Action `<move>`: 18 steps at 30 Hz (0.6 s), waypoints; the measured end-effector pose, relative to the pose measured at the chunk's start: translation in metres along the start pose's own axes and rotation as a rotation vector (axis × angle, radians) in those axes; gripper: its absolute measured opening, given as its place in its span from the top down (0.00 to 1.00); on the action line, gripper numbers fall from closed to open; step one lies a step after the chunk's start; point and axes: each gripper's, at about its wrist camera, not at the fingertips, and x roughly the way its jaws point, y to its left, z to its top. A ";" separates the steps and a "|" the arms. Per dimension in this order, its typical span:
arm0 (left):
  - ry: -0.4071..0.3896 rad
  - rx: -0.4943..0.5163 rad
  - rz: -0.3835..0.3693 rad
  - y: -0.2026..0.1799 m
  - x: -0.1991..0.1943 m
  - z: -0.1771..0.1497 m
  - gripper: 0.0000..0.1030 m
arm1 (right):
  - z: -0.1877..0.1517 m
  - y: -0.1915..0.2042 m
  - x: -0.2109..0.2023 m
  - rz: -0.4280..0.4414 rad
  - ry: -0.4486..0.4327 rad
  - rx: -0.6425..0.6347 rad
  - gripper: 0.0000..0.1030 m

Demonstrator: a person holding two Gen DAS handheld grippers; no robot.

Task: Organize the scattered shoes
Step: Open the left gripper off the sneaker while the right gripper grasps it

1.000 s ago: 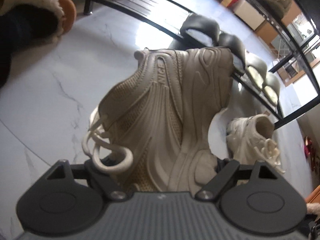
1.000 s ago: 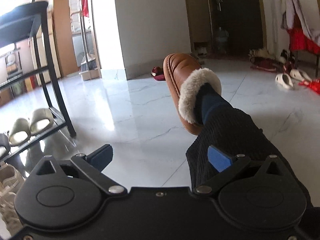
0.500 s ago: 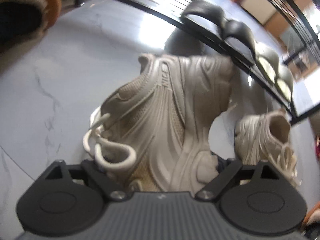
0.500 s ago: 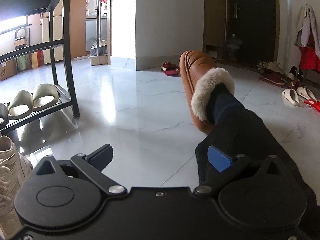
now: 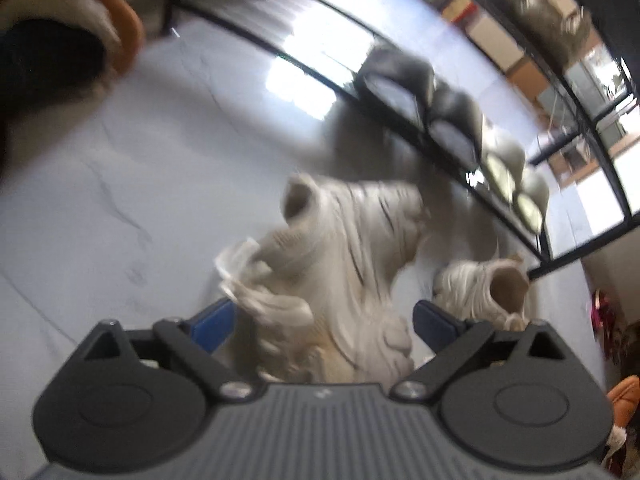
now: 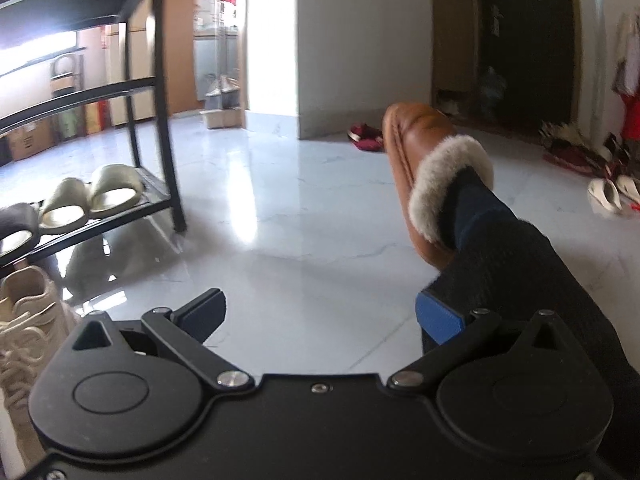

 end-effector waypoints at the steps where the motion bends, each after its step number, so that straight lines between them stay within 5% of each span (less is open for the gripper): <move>1: -0.021 0.000 0.014 0.006 -0.009 0.002 0.04 | 0.000 0.007 -0.005 0.020 -0.011 -0.035 0.00; 6: -0.104 0.024 0.110 0.044 -0.044 0.007 0.01 | -0.004 0.066 -0.049 0.259 -0.106 -0.324 0.00; 13: -0.010 -0.150 0.103 0.094 -0.051 0.023 0.01 | -0.039 0.195 -0.141 0.731 -0.218 -0.833 0.00; 18: -0.085 -0.153 0.065 0.110 -0.063 0.045 0.01 | -0.085 0.265 -0.165 0.859 -0.244 -1.215 0.00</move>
